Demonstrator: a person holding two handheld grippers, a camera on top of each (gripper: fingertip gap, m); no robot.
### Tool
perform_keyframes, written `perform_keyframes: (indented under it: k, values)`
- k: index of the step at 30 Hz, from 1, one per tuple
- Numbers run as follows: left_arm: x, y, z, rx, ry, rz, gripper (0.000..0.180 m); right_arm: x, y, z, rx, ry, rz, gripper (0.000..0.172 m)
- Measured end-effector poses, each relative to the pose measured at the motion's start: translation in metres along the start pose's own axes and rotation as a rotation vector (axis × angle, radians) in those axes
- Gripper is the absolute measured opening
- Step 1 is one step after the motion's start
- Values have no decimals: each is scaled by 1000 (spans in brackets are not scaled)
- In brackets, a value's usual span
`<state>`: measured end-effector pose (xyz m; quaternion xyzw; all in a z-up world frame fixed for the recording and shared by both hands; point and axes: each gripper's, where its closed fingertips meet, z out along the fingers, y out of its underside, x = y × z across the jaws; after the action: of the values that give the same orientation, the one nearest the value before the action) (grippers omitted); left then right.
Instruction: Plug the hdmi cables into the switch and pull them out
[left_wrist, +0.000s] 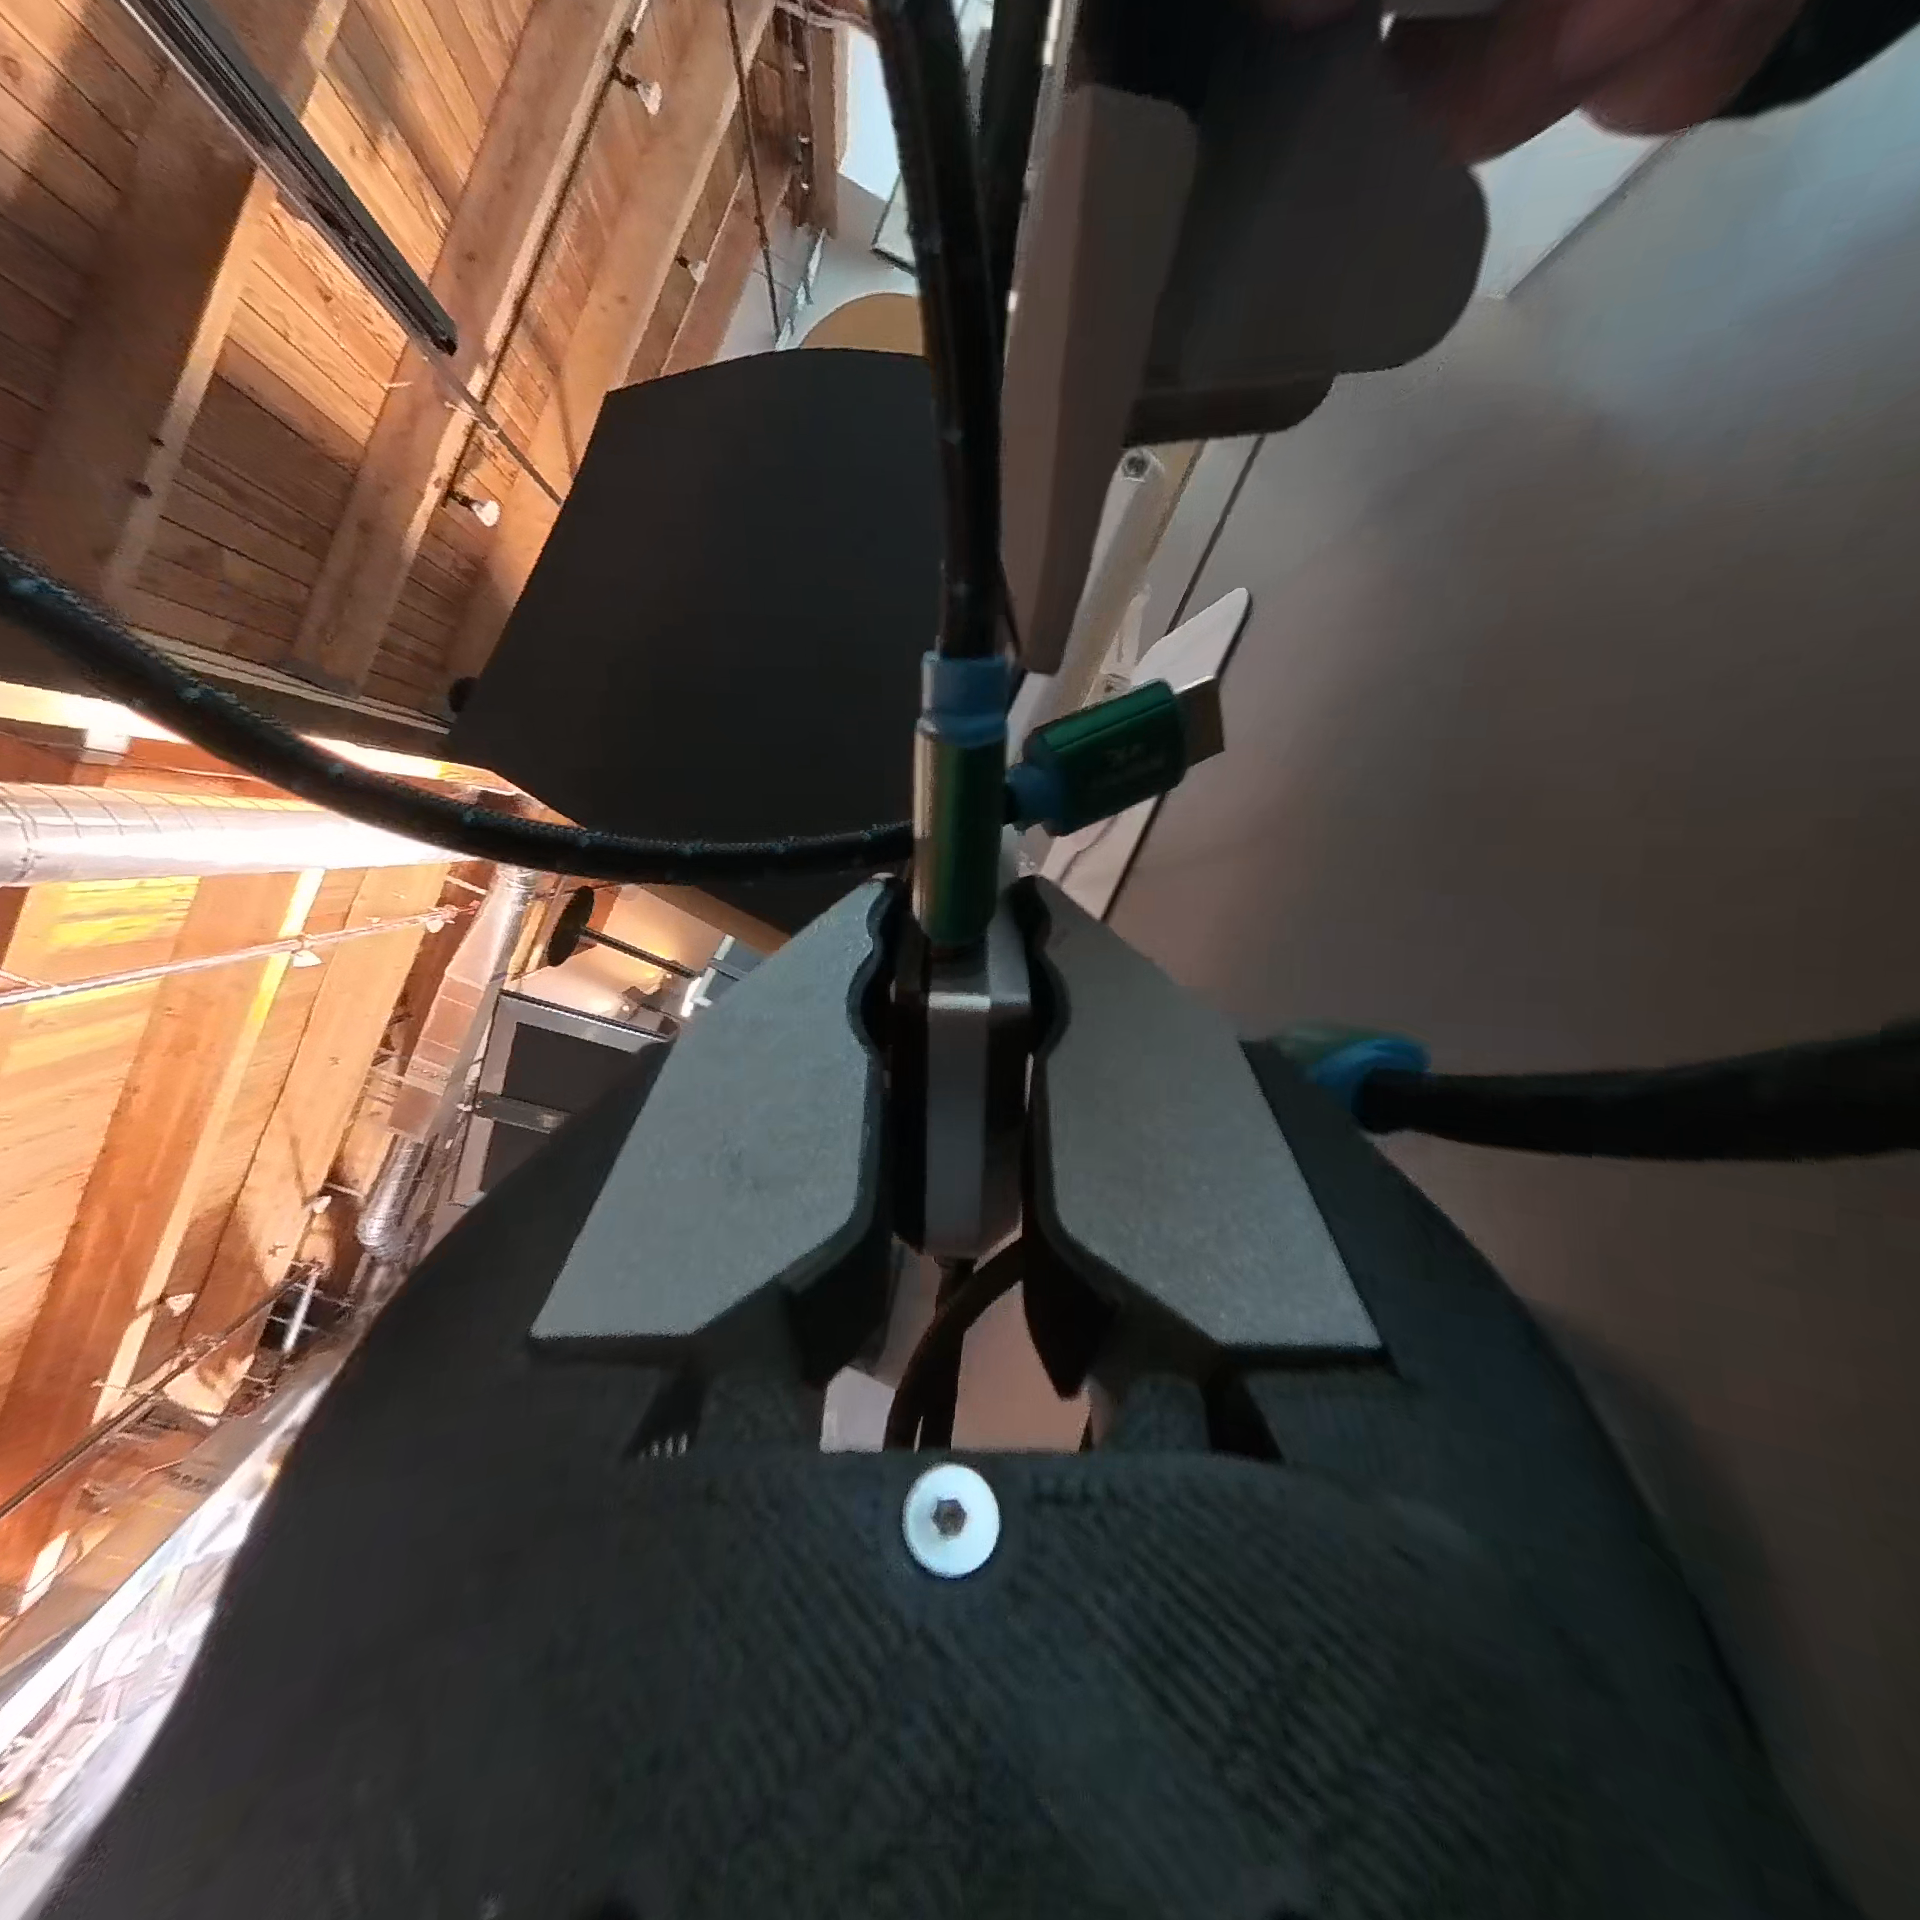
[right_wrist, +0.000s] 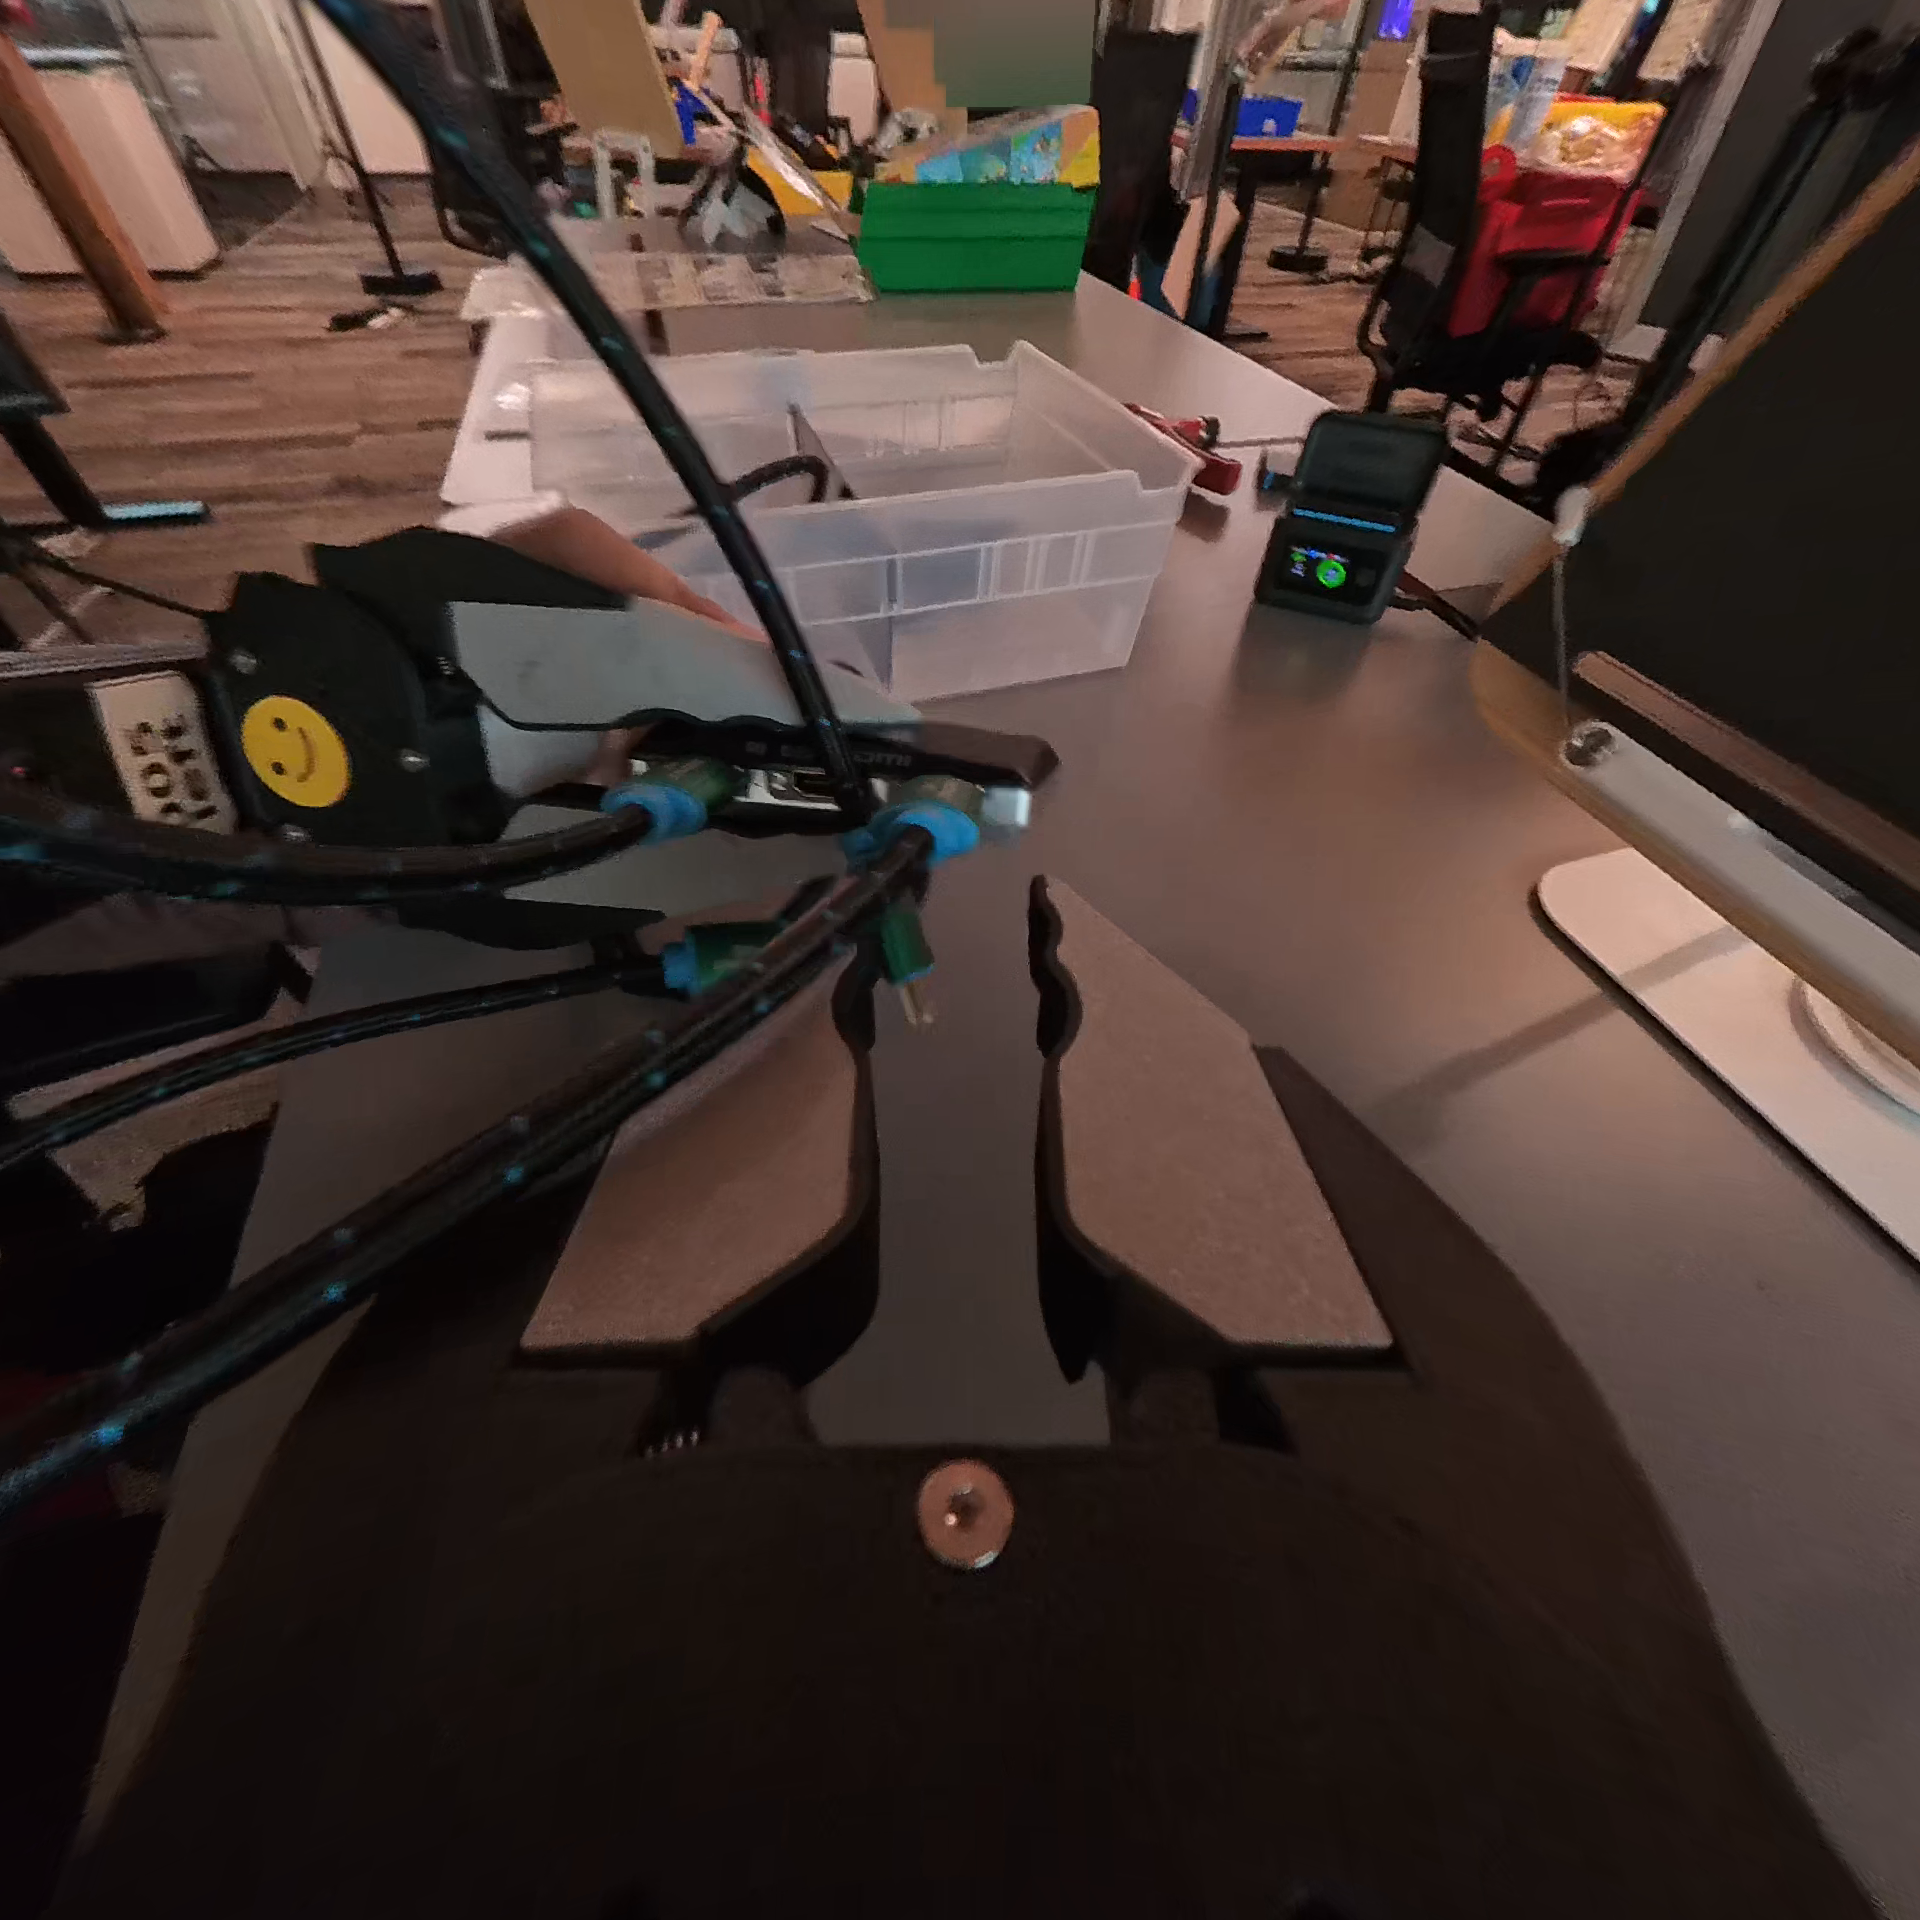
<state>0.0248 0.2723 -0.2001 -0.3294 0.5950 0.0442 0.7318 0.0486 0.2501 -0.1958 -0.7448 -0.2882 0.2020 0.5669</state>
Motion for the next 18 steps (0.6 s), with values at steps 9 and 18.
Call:
perform_keyframes:
  k: [9, 18]
  values:
    - [8, 5, 3, -35, -14, 151, 20, 54, 27, -26, -155, 148, 172, 32]
    - [23, 9, 7, -68, 5, 339, 20, 12, 23, -18, -195, -12, 49, 37]
